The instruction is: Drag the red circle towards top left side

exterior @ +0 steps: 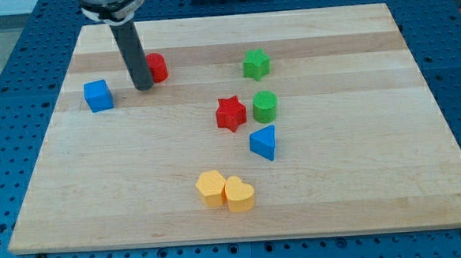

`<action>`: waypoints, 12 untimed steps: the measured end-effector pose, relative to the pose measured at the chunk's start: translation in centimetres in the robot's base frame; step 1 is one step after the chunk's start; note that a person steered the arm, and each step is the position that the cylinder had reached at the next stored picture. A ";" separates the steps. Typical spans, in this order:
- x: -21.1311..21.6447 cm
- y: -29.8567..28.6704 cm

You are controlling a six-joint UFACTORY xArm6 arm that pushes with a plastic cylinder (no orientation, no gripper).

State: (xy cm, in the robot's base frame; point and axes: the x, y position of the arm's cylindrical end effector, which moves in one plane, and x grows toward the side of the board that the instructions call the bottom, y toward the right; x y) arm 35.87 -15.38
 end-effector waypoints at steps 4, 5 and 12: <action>-2.8 1.1; -2.8 -1.1; -7.6 1.8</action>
State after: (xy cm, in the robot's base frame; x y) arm 28.26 -13.61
